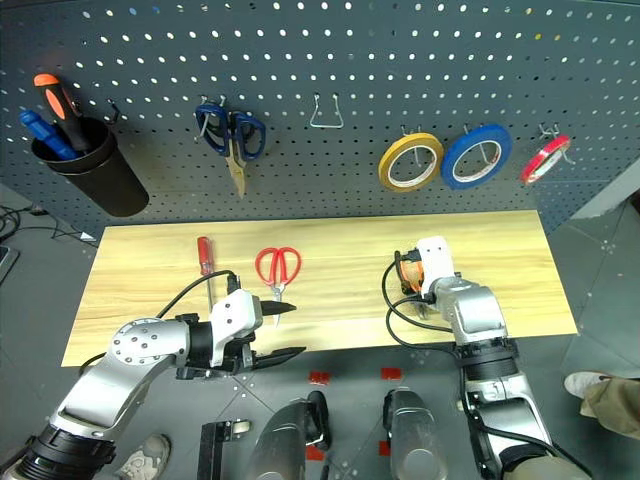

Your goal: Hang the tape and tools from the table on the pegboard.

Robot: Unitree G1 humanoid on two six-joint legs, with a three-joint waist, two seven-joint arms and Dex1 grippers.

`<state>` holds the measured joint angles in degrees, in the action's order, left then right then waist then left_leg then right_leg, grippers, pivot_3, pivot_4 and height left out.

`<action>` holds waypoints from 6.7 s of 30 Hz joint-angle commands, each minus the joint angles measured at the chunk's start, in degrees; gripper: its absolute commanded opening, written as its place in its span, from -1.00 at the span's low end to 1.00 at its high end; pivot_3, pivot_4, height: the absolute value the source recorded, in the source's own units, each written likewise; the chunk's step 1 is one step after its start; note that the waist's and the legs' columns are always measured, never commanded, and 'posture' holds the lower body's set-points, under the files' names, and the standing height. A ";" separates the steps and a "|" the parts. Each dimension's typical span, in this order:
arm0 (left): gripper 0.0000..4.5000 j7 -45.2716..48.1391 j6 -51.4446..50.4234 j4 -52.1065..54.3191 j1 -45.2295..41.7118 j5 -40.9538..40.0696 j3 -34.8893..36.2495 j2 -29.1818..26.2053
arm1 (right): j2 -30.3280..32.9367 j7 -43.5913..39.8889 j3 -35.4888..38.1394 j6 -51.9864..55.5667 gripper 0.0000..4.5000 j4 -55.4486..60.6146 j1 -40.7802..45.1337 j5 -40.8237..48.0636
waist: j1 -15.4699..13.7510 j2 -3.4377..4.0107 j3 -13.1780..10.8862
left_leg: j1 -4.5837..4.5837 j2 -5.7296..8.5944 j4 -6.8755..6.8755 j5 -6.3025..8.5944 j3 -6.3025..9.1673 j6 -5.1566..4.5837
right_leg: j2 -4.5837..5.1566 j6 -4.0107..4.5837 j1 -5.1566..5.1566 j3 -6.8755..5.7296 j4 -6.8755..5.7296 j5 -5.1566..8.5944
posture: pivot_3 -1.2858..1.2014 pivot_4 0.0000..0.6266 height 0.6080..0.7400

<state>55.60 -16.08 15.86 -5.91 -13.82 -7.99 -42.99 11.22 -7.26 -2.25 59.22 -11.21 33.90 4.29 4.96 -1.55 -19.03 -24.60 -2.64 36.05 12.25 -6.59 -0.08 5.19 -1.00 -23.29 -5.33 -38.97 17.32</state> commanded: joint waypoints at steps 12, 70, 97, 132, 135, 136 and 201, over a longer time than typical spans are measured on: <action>0.79 -0.65 -1.54 1.89 -0.92 -1.51 0.71 1.80 | -2.74 1.95 1.57 -2.27 0.43 -8.11 4.17 -1.04 | 0.00 -0.01 0.00 | -0.01 -0.01 0.02 -0.01 -0.01 0.01 | 0.00 0.00 0.00 0.00 -0.02 -0.01 | -0.11 0.11 1.00; 0.79 -21.49 -15.95 5.95 -13.92 -15.65 14.34 9.96 | -12.50 20.13 -6.57 -82.31 0.18 -34.32 31.32 -19.36 | -0.78 -0.38 0.20 | -0.25 -0.06 0.50 -0.03 0.14 0.04 | -0.07 0.06 -0.03 -0.15 -0.14 -0.14 | -0.02 0.05 1.00; 0.99 -40.98 -31.88 3.73 -8.75 -7.94 11.40 21.28 | -5.60 -20.40 -11.35 -30.66 1.00 20.03 2.04 5.88 | -2.05 -0.39 0.19 | -0.25 -0.09 0.70 0.01 0.23 -0.04 | -0.06 0.15 0.02 -0.14 -0.33 -0.19 | -0.05 0.09 1.00; 0.08 -54.99 -36.07 -29.07 -14.72 7.16 9.20 38.31 | 12.76 -31.30 -11.04 -9.50 1.00 38.56 -9.72 20.96 | -2.57 -0.53 0.10 | -0.20 -0.08 0.77 0.07 0.32 -0.13 | -0.02 0.02 0.19 -0.28 -0.15 -0.27 | -0.10 0.15 1.00; -0.36 -55.18 -36.90 -28.60 -14.47 7.13 10.57 38.47 | 13.17 -31.34 -10.99 -9.97 1.00 38.40 -9.13 20.73 | -2.57 -0.49 0.12 | -0.19 -0.07 0.73 0.07 0.31 -0.12 | -0.01 0.02 0.19 -0.27 -0.12 -0.27 | -0.10 0.15 1.00; -0.48 -55.24 -36.91 -28.72 -14.55 7.10 11.09 38.53 | 13.15 -31.22 -10.90 -10.22 1.00 38.26 -9.01 20.61 | -2.57 -0.47 0.13 | -0.19 -0.07 0.73 0.07 0.31 -0.12 | -0.02 0.02 0.19 -0.27 -0.12 -0.27 | -0.10 0.13 1.00; -0.55 -40.76 0.52 3.12 -9.13 22.84 10.49 18.12 | 1.27 -15.41 -11.08 -42.41 1.00 41.41 -7.55 -1.08 | -0.13 -0.51 0.11 | -0.22 -0.08 0.50 0.06 0.18 -0.07 | 0.00 0.02 0.04 -0.25 -0.02 -0.27 | -0.15 0.02 1.00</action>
<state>14.12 -15.59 19.11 -15.46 8.77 3.19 -24.50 12.80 -22.49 -13.09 18.14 28.76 25.65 3.39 4.83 -2.06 -18.92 -24.81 -2.72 36.59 12.31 -6.41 -0.16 5.18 -0.98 -23.23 -5.58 -39.00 17.05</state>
